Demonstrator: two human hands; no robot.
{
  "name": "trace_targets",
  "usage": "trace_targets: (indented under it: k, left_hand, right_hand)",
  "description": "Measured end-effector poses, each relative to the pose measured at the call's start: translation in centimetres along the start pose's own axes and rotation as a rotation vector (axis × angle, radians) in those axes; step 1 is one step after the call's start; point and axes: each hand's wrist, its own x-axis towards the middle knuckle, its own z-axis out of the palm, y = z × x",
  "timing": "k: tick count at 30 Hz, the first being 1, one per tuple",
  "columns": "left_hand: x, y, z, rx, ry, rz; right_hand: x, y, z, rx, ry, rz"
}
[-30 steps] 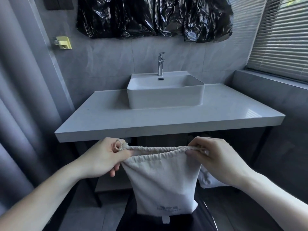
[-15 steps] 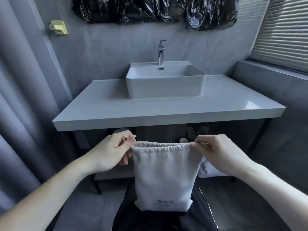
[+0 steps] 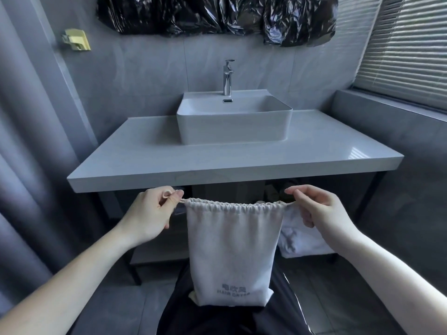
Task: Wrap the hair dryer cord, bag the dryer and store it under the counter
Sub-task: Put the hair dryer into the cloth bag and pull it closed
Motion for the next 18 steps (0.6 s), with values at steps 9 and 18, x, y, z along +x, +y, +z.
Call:
trace_targets:
  k: [9,18]
  left_hand:
    - [0.7,-2.6,-0.6,-0.067,0.034,-0.038]
    - [-0.8,-1.3,-2.0,-0.469,-0.018,-0.014]
  right_hand:
    - [-0.2,1.4,-2.3,0.081,0.18,0.015]
    - [-0.3,4.7,-4.1,-0.245,0.098,-0.014]
